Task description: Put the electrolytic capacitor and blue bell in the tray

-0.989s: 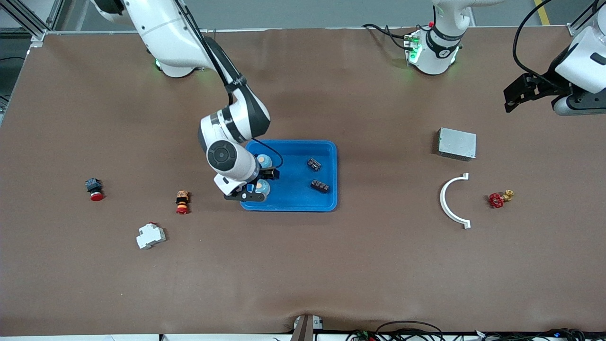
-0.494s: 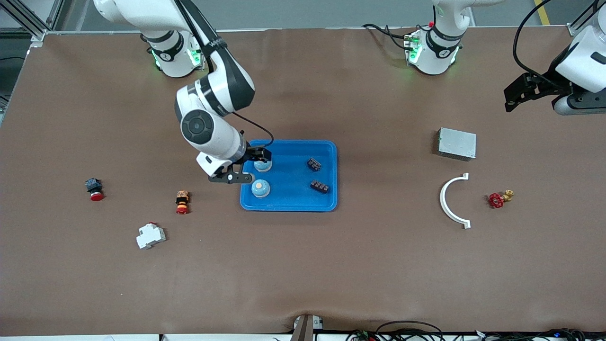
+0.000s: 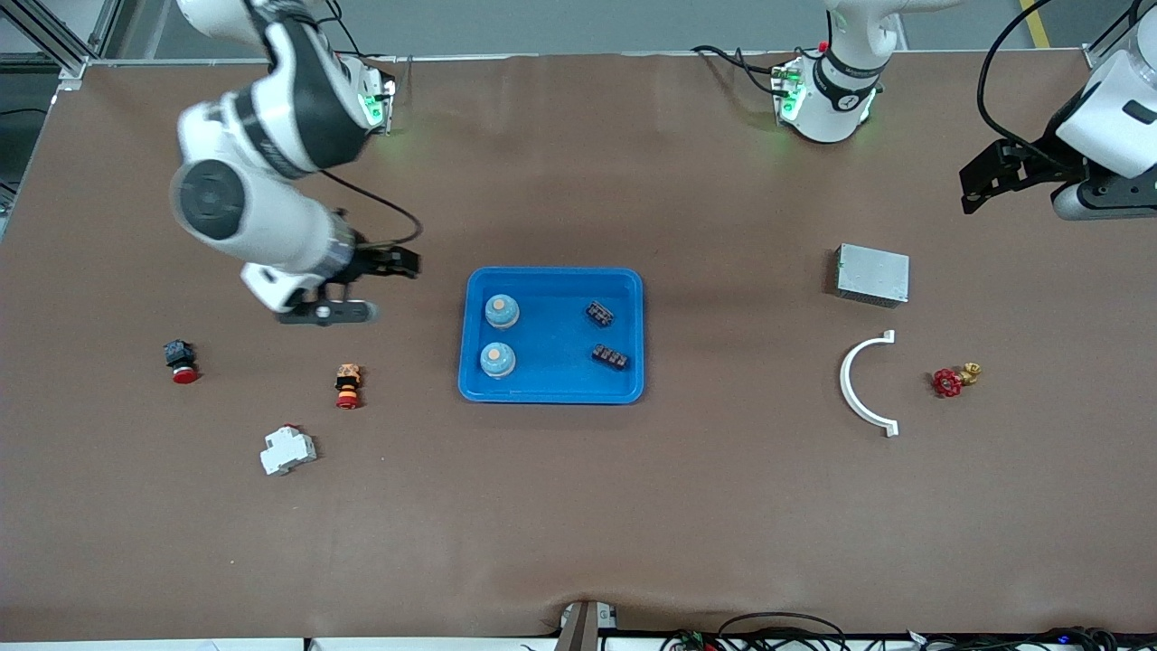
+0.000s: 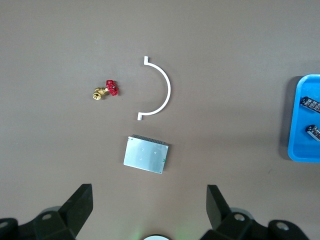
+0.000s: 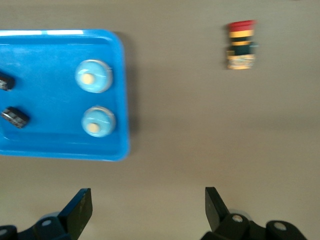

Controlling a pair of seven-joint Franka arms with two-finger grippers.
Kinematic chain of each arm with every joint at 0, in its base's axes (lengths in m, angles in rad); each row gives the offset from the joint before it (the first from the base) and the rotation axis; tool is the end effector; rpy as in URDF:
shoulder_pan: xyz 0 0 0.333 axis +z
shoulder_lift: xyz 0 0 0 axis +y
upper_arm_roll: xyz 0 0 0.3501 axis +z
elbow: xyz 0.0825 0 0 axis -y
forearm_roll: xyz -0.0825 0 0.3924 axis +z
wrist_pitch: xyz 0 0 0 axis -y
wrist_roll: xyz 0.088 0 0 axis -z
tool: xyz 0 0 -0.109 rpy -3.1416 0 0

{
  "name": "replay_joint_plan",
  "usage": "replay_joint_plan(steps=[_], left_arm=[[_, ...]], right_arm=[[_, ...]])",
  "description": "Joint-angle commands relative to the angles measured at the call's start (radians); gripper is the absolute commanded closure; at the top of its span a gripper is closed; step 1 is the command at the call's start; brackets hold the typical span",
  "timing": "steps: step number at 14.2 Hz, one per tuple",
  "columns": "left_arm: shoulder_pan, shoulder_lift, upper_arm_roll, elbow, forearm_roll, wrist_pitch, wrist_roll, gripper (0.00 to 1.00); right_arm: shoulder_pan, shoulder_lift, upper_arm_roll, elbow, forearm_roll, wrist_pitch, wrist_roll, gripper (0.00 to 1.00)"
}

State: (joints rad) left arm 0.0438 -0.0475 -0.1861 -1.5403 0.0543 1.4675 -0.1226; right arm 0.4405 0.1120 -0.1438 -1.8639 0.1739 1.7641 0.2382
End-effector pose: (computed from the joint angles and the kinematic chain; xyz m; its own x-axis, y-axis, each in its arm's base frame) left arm 0.5311 -0.0727 0.6880 0.9997 -0.0139 -0.0180 -0.0150 -0.9977 -0.0656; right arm 0.5472 0.1864 0.4694 0.9709 0.0169 -0.2391 -0.0047 -0.9960 -0.0894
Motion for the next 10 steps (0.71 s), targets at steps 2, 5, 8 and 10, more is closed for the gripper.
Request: replay_joint_plan(steps=[2,5,8,10], left_arm=[[0.002,-0.011,-0.004,-0.004,-0.022,-0.006,0.015,0.0],[0.002,-0.011,-0.012,-0.008,-0.022,-0.006,0.017,0.0],[0.002,-0.011,-0.012,-0.008,-0.022,-0.012,0.015,0.0],[0.002,-0.012,-0.01,-0.011,-0.022,-0.012,0.015,0.0]], right_arm=[[-0.155,-0.066,0.015,0.012,-0.072,-0.115,-0.124,0.0],[-0.259,-0.058,0.015,0.107,-0.083,-0.195,-0.155,0.0],[-0.345,-0.057,0.016,0.158,-0.099,-0.201,-0.155,0.0],[-0.382,-0.055,0.015,0.18,-0.097,-0.192,-0.155,0.0]])
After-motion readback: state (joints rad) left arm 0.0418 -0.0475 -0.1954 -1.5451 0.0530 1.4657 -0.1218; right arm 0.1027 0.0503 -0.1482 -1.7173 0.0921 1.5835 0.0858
